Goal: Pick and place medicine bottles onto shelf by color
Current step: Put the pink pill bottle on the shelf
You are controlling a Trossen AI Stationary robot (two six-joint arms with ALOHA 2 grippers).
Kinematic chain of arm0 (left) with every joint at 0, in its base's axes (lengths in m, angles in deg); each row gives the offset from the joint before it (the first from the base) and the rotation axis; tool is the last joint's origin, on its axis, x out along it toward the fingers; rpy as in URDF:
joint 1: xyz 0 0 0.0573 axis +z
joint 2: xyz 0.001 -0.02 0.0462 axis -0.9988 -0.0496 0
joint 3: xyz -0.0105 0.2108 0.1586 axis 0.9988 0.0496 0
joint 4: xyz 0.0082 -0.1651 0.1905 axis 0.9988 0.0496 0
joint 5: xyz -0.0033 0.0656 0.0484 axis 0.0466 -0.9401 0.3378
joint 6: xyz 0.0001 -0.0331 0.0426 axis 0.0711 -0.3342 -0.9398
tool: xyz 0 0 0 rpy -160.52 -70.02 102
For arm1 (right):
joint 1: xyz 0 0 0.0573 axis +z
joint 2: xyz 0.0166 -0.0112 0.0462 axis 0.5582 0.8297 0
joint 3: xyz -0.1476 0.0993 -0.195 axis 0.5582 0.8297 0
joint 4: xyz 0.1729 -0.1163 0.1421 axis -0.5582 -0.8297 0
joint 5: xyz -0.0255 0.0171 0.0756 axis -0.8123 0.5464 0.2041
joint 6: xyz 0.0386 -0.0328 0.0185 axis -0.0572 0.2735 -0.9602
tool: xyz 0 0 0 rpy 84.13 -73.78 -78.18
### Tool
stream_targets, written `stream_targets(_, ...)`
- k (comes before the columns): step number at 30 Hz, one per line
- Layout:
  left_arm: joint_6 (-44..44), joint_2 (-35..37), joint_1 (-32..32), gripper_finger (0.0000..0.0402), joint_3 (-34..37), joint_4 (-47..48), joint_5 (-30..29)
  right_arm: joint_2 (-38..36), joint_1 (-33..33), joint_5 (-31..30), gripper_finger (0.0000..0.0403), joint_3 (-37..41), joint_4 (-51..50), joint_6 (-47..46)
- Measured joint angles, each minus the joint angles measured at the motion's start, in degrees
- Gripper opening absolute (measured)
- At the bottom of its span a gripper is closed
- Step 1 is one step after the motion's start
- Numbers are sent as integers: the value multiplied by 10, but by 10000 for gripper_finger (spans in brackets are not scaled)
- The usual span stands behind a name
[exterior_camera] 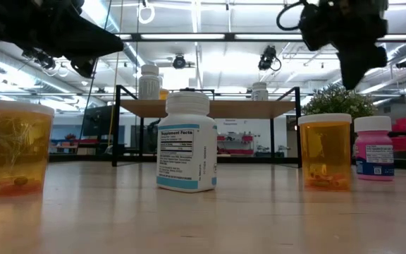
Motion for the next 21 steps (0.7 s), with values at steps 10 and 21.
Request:
stream_targets(10,0,0,0,53,0,0,-13,53,29,14,195,-18,6,-16)
stream_targets(21,0,0,0,54,0,2,-13,117,49,26,202,-18,-3,-31)
